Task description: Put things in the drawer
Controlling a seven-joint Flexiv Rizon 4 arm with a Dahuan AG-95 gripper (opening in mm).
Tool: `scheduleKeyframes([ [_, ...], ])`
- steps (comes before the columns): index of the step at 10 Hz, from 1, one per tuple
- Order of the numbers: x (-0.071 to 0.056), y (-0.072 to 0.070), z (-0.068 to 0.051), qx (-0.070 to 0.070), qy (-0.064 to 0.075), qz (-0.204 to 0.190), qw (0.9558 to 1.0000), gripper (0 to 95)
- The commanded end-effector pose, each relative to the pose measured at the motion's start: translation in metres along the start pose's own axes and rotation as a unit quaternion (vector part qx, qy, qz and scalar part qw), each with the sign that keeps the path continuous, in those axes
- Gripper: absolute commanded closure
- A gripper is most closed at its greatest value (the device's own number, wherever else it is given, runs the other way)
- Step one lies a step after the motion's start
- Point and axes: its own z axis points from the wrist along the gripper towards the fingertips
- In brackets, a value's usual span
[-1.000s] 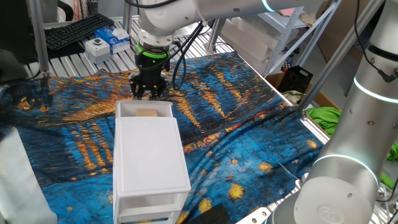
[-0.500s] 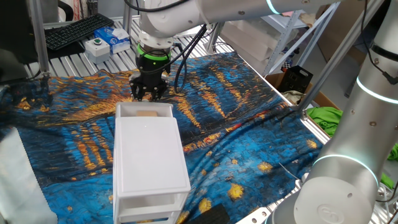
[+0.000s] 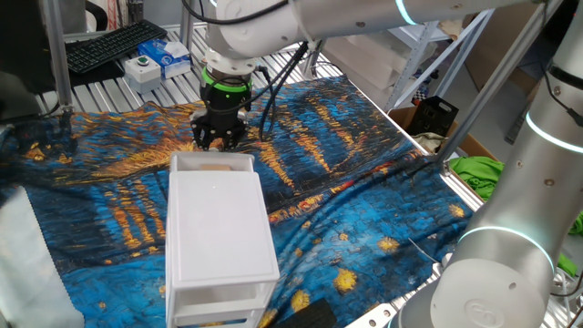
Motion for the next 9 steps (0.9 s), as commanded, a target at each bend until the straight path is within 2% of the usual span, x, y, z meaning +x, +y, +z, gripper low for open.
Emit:
scheduleKeyframes([
  [1,0.002,0.000,0.000,-0.001,0.000,0.001,1.0000,95.0],
  [5,0.007,-0.001,0.001,-0.007,-0.002,0.002,1.0000,95.0],
  [9,0.012,0.000,0.000,-0.006,-0.002,0.005,1.0000,95.0],
])
